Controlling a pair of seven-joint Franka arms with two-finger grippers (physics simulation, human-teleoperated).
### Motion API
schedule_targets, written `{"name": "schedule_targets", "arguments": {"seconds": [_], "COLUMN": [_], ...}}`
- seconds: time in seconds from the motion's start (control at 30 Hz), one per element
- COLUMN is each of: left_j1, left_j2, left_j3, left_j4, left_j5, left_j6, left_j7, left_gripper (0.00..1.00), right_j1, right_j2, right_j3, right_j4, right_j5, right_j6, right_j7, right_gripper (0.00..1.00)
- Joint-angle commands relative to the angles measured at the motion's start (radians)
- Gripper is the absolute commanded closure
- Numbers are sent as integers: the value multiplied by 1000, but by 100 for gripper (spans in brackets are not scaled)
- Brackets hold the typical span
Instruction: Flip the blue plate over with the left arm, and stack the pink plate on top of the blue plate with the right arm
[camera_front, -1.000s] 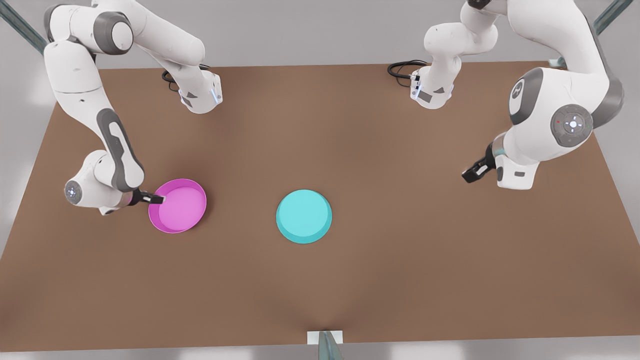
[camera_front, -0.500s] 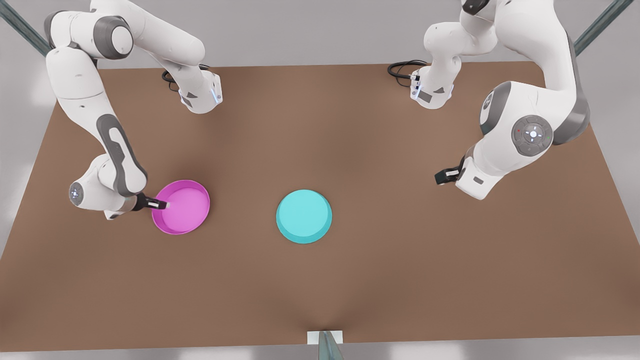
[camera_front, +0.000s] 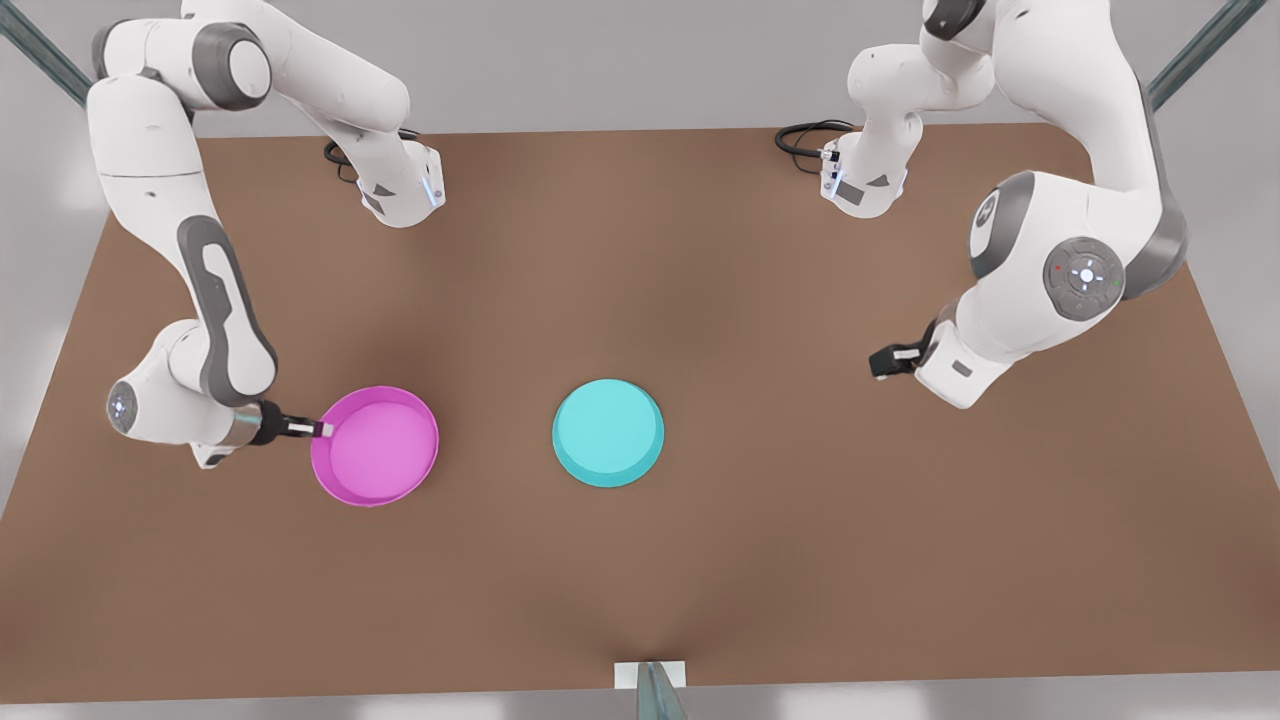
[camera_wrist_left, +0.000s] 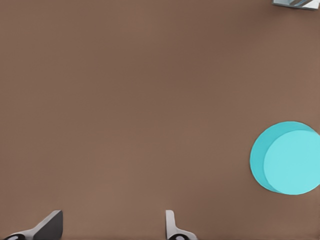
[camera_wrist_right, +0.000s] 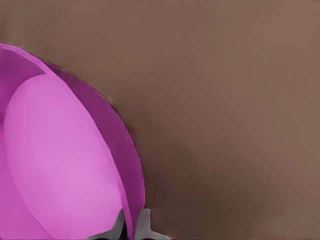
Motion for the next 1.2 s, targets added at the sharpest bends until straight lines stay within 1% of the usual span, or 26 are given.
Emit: {"name": "schedule_targets", "arguments": {"seconds": [0.0, 0.07, 0.17, 0.27, 0.4, 0.53, 0.6, 0.73, 0.77, 0.8, 1.0, 1.03, 1.07, 1.1, 1.13, 1.17], "left_j1": [-1, -1, 1, -1, 1, 1, 1, 13, 13, 13, 12, 12, 9, 7, 6, 4], "left_j2": [2, 2, 2, 2, 2, -6, -4, 20, 24, 25, 62, 62, 63, 63, 66, 67], "left_j3": [0, 0, 0, 0, 0, 1, 1, 7, 19, 19, 19, 19, 18, 18, 18, 18], "left_j4": [1, 1, 1, 1, 10, 24, 24, 24, 26, 26, 67, 69, 69, 69, 69, 69], "left_j5": [-6, -4, -6, -6, -4, 0, 0, 2, 0, -1, -1, -1, -1, -1, 0, 2], "left_j6": [9, 9, 10, 10, 10, -2, -5, 7, 7, 9, 24, 27, 33, 38, 53, 53], "left_j7": [-17, -17, -17, -17, -16, -16, -17, 1, 1, 1, 0, 0, -2, -3, -5, -5], "left_gripper": [0, 0, 0, 0, 0, 0, 0, 0, 0, 0, 0, 0, 0, 0, 0, 0], "right_j1": [2, 11, 145, 283, 422, 491, 547, 564, 565, 564, 530, 495, 455, 352, 243, 176], "right_j2": [-4, 3, 14, 30, 65, 79, 89, 91, 94, 97, 74, 50, 19, 5, 14, 20], "right_j3": [34, 83, 83, 81, 80, 80, 78, 78, 78, 78, 75, 70, 49, 47, 47, 46], "right_j4": [16, 50, 110, 133, 165, 144, 118, 90, 96, 96, 101, 119, 170, 269, 416, 594], "right_j5": [58, 116, 215, 277, 281, 280, 278, 277, 277, 274, 268, 263, 173, -59, -205, -321], "right_j6": [-95, -94, -79, 0, 81, 112, 158, 178, 176, 182, 152, 75, -15, -227, -442, -647], "right_j7": [27, 62, 187, 328, 457, 487, 503, 513, 512, 497, 495, 498, 500, 461, 340, 198], "right_gripper": [79, 79, 79, 79, 79, 79, 79, 79, 28, 0, 0, 0, 0, 0, 0, 0]}}
